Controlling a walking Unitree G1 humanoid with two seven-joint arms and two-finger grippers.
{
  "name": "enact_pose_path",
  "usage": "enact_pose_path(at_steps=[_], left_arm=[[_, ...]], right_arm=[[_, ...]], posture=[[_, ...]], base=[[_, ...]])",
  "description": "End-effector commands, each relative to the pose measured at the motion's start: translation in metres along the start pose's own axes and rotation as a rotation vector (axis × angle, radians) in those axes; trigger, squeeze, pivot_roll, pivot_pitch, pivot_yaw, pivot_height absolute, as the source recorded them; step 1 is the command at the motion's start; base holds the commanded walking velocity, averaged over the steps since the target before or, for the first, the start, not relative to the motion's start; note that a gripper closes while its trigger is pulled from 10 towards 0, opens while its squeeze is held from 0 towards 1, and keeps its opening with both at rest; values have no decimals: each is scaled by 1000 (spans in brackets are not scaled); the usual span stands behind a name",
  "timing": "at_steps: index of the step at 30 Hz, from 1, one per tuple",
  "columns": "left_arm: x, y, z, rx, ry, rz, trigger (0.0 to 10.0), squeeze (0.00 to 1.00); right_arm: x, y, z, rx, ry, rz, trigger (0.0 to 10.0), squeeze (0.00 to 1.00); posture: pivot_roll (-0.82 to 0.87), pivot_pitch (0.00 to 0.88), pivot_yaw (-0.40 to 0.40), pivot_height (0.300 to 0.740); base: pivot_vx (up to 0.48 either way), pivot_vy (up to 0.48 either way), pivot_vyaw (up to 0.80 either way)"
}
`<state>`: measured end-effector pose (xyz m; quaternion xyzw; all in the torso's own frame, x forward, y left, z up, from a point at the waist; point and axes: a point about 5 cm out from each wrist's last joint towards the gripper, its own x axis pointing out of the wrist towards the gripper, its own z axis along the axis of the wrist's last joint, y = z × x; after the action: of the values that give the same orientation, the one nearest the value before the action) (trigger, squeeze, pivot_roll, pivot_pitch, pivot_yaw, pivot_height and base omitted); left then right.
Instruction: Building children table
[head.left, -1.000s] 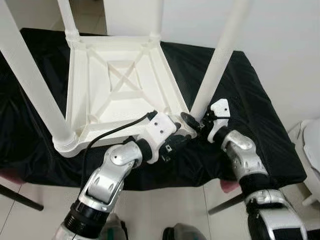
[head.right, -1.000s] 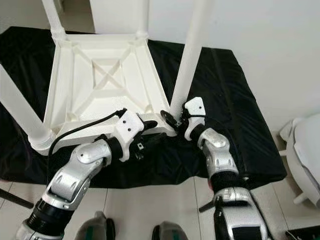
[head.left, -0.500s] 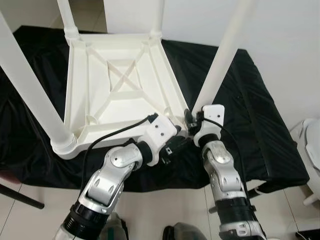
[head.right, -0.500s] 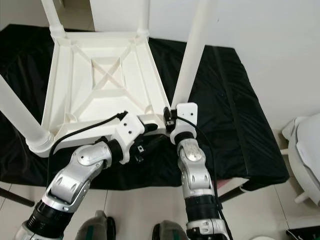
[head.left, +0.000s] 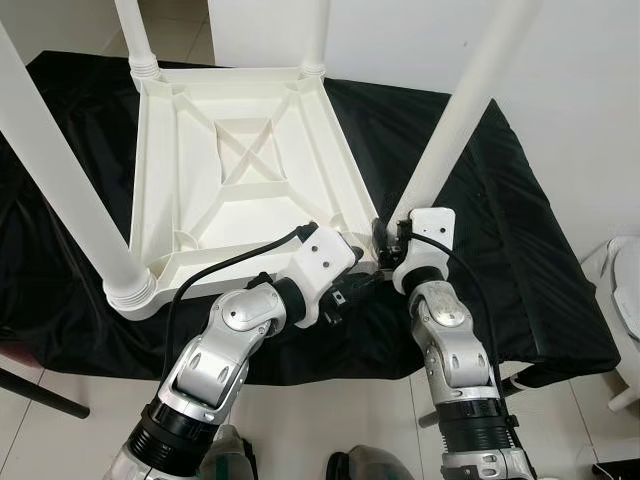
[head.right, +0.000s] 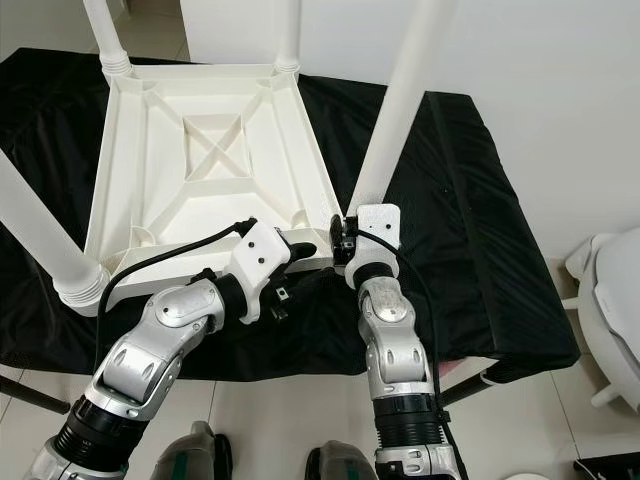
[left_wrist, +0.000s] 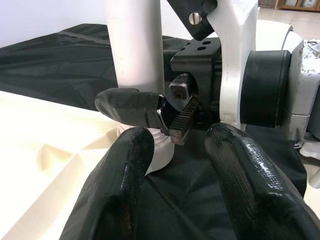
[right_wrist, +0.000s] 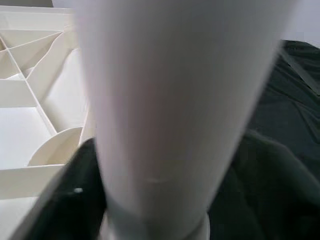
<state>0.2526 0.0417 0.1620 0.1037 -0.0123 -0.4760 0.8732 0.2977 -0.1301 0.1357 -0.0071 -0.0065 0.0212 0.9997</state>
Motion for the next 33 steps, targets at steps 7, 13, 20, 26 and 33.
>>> enact_pose_path(at_steps=[7, 13, 20, 26, 33], left_arm=[[1, 4, 0, 11, 7, 42, 10000, 0], [0, 5, 0, 13, 9, 41, 10000, 0], [1, 8, 2, 20, 5, 44, 10000, 0], [-1, 8, 2, 21, 8, 56, 10000, 0], [-2, 7, 2, 18, 8, 60, 10000, 0]], right_arm=[[16, -12, -1, 75, 13, 235, 10000, 1000], [21, -10, 5, -7, -16, 486, 10000, 0], [34, -4, -4, -88, 13, 693, 10000, 0], [44, -12, -10, -98, 39, 692, 7490, 0], [51, -28, -13, -120, 56, 668, 0, 0]], posture=[[-86, 0, -64, 740], [-85, 0, -62, 740], [-66, 0, -61, 740], [-47, 0, -70, 740], [-44, 0, -69, 740]], base=[[0, 0, 0], [0, 0, 0], [0, 0, 0], [0, 0, 0], [0, 0, 0]])
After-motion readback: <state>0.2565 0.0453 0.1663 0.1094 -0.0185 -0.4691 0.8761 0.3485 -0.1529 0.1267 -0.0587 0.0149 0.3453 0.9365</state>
